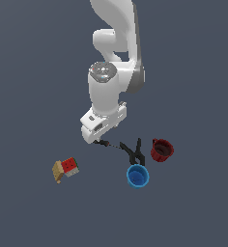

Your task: Pick up a designated object from a clutter of objects.

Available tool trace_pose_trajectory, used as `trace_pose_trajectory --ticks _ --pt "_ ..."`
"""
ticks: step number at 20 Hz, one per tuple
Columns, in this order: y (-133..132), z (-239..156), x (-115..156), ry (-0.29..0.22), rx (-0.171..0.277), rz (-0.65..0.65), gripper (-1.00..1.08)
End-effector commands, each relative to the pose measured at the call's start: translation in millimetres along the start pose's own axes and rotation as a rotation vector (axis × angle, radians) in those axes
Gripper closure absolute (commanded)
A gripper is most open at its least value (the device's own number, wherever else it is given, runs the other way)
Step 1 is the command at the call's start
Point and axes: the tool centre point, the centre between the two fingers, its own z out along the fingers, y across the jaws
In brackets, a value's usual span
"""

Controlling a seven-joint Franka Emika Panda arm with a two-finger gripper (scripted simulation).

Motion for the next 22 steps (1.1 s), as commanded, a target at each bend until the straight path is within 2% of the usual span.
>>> trace_pose_trajectory --ticks 1,13,22 --pt "-0.5 12.0 -1.9 0.003 -0.002 -0.066 -0.92" --pt "-7.1 65.2 -12.7 0.015 -0.009 -0.37 -0.92" --pt "-12.2 88.0 -18.5 0.022 -0.013 -0.507 -0.92"
